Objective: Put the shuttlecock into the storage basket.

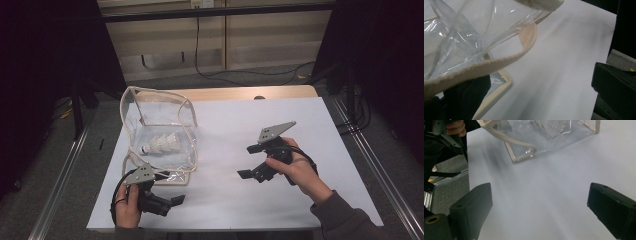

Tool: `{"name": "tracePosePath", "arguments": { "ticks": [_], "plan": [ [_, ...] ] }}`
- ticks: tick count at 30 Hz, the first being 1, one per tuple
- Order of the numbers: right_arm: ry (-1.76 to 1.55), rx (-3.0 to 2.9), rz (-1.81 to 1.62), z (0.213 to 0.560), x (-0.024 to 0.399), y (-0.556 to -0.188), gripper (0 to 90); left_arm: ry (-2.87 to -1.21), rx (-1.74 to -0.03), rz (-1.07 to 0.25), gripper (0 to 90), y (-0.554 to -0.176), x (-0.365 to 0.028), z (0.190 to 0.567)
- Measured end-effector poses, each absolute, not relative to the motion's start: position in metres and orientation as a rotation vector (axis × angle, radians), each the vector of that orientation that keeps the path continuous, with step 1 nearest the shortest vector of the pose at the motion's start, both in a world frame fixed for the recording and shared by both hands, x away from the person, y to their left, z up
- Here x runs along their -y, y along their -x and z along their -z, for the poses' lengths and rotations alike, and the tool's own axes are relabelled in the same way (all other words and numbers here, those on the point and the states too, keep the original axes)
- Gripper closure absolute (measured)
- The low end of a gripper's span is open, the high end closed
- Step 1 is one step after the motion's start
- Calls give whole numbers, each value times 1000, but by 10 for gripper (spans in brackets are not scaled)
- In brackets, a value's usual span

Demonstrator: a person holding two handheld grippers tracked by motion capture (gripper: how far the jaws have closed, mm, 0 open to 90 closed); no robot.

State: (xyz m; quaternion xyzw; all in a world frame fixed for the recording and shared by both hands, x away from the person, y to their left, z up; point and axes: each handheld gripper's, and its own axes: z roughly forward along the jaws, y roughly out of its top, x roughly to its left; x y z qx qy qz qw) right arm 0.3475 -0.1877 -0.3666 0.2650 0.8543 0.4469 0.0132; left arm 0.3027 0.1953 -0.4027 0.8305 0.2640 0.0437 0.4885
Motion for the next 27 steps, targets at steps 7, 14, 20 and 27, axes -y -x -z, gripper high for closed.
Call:
{"name": "tracePosePath", "arguments": {
  "ticks": [7,14,20,27],
  "plan": [
    [-850,-2650,-1389,376,200,-345,56,-2018,-642,-107,24,-303,-195,403],
    [-865,-2643,-1390,384,209,-341,53,-2023,-642,-108,24,-303,-195,403],
    [-882,-2635,-1387,390,218,-339,53,-2023,-640,-109,25,-303,-195,403],
    [-920,-2614,-1400,400,230,-336,53,-2025,-640,-111,24,-303,-195,403]
  ]
}}
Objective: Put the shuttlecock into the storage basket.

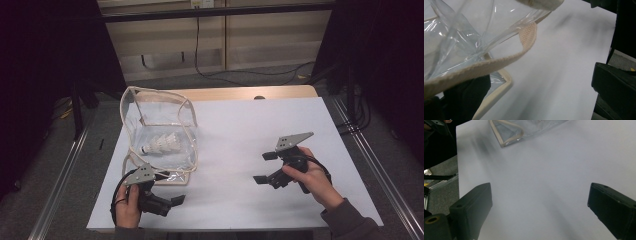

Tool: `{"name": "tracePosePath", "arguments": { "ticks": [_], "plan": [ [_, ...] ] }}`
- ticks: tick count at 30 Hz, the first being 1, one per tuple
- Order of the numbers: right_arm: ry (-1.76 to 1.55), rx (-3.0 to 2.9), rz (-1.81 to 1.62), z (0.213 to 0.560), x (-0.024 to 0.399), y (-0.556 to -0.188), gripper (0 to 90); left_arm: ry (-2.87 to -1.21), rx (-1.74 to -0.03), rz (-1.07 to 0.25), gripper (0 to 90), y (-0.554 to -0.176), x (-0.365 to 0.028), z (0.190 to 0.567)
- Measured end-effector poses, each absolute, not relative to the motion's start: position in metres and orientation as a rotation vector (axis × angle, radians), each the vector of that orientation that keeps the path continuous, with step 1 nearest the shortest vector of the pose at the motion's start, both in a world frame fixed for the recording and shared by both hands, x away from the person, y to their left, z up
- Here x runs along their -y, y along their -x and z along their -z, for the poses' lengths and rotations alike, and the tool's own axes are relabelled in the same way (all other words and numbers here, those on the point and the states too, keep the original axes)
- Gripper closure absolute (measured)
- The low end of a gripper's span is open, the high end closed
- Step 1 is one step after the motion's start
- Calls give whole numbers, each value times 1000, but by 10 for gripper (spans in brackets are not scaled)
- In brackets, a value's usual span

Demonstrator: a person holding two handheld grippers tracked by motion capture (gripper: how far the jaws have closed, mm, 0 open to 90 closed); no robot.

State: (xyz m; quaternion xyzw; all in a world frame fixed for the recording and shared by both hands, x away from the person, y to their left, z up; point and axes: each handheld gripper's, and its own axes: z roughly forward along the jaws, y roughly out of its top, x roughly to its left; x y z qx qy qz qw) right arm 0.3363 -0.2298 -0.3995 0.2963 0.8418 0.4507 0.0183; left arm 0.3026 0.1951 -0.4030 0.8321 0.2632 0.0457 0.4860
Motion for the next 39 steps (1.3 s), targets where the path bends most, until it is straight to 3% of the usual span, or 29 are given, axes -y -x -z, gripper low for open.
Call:
{"name": "tracePosePath", "arguments": {
  "ticks": [39],
  "plan": [
    [-999,-2546,-1402,427,267,-325,48,-2028,-643,-110,24,-303,-195,404]
  ]
}}
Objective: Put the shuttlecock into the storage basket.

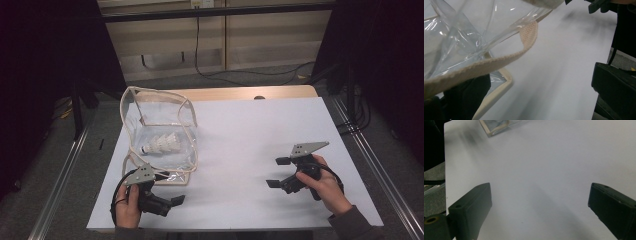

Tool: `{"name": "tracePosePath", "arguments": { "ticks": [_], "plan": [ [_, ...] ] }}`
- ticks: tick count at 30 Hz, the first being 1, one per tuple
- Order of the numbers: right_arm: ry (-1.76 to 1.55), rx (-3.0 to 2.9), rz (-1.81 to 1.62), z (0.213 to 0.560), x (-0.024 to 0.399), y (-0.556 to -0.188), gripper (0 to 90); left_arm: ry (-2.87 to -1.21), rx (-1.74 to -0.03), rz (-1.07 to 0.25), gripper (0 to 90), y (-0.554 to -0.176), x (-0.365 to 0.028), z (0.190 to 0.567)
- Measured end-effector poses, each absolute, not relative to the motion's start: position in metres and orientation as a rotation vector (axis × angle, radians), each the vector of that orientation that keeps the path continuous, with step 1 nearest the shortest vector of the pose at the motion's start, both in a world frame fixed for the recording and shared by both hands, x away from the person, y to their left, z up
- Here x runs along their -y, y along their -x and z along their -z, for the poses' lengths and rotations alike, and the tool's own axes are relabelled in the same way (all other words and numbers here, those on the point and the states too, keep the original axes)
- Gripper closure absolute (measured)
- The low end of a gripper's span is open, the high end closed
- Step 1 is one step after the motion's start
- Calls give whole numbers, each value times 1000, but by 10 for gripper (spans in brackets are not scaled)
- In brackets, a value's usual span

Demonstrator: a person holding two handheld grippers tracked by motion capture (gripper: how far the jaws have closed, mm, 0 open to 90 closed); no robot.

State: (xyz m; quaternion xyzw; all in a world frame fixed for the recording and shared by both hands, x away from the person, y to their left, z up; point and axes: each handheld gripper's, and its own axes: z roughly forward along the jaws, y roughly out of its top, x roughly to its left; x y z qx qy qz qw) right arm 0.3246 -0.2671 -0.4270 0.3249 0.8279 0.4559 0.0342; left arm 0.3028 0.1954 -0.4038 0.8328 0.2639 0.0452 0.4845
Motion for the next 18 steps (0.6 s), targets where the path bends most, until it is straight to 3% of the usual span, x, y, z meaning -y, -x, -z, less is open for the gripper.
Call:
{"name": "tracePosePath", "arguments": {
  "ticks": [18],
  "plan": [
    [-1013,-2555,-1393,436,273,-320,48,-2025,-647,-107,25,-302,-195,404]
  ]
}}
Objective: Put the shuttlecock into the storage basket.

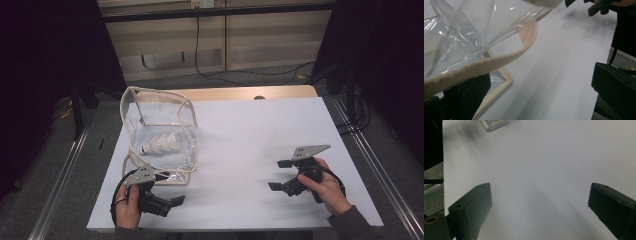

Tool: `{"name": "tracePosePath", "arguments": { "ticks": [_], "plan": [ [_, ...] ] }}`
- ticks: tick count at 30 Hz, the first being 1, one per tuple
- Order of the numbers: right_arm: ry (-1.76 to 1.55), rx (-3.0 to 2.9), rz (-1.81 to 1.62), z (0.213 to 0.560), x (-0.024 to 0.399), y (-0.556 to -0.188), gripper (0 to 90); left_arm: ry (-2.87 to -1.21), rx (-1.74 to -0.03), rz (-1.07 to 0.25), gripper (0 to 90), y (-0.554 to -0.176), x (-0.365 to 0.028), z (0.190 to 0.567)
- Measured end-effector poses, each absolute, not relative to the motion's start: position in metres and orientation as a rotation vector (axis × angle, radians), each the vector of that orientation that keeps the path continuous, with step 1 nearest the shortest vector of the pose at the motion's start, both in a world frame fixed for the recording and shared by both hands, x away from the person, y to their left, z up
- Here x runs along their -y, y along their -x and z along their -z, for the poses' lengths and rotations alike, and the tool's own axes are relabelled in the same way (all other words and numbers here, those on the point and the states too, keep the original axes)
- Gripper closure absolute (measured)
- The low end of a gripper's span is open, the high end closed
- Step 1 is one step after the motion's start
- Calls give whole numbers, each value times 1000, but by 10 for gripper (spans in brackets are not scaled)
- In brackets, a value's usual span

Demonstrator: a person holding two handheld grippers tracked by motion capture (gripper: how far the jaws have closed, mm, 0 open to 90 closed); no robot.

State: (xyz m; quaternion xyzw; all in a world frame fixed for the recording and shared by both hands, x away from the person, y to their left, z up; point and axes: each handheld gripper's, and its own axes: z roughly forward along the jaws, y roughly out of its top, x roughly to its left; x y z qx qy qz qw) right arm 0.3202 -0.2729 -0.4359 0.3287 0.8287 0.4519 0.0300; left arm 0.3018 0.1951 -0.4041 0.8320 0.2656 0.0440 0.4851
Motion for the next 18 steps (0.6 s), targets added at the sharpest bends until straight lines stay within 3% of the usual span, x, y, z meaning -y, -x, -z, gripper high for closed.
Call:
{"name": "tracePosePath", "arguments": {
  "ticks": [18],
  "plan": [
    [-1033,-2533,-1404,440,284,-315,48,-2036,-645,-112,24,-302,-194,404]
  ]
}}
